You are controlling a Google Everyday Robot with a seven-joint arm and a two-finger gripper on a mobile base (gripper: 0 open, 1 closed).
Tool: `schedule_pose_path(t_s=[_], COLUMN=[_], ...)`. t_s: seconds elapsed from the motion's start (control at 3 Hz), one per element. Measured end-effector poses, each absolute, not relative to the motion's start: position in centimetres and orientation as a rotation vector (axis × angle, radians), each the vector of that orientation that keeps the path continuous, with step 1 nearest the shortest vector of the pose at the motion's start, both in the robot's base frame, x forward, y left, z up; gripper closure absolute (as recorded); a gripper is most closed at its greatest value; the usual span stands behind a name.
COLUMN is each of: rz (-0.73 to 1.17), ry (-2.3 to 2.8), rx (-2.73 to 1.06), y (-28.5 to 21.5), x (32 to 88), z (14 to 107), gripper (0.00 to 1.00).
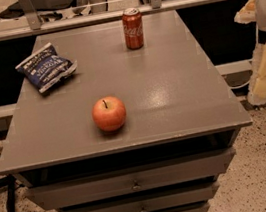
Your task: Move blue chip bag near coke can
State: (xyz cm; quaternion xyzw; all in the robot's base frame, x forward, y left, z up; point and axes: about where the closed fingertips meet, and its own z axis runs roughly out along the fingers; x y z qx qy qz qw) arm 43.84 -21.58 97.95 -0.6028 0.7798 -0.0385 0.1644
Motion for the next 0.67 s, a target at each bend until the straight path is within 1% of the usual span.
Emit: schedule_pose_path(t_s=[0.33, 0.67], rz=[-0.11, -0.029], ry=[2.219, 2.148], rx=[-1.716, -1.708], y=[-21.5, -19.4], x=[43.9, 45.2], z=[98.0, 96.9], gripper=[0.0, 0.0])
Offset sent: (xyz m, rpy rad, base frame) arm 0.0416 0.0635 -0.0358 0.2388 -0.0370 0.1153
